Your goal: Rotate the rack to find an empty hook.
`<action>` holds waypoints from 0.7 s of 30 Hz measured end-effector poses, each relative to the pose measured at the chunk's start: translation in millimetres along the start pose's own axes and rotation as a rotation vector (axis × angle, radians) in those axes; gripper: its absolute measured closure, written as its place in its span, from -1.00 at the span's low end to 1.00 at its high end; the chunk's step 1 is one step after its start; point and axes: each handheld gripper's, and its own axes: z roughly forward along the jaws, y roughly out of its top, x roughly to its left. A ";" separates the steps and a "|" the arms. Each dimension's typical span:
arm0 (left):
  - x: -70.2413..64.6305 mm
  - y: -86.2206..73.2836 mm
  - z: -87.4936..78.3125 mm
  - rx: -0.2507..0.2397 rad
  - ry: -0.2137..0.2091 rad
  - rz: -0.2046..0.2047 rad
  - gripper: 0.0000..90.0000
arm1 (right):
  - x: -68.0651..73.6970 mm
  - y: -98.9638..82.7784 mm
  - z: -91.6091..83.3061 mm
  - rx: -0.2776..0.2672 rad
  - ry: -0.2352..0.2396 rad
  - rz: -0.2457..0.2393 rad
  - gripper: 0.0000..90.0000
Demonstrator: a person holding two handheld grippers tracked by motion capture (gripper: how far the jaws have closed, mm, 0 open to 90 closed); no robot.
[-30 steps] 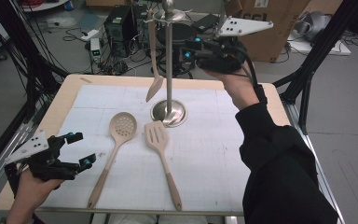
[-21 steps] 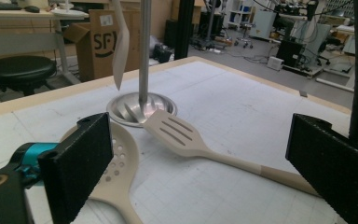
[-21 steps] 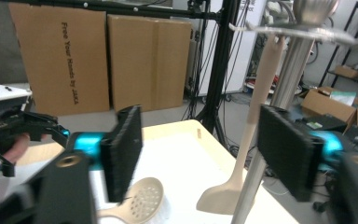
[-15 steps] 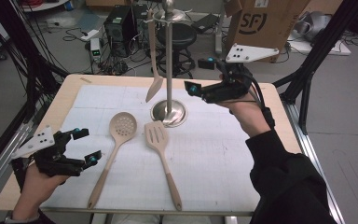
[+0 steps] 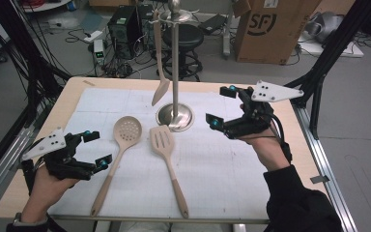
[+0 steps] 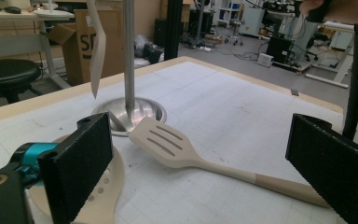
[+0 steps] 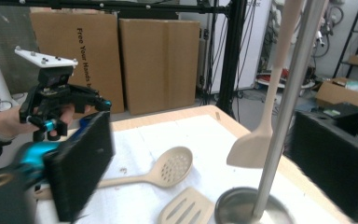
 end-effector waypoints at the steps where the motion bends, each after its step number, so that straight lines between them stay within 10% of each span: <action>1: 0.1 0.1 1.2 0.000 -0.002 0.002 -0.83 | 0.4 -4.4 -2.9 0.004 0.002 0.013 -0.97; 21: 1.8 -1.2 18.0 0.014 -0.017 0.001 -0.83 | 5.8 -79.0 -52.4 0.017 -0.142 0.006 -0.97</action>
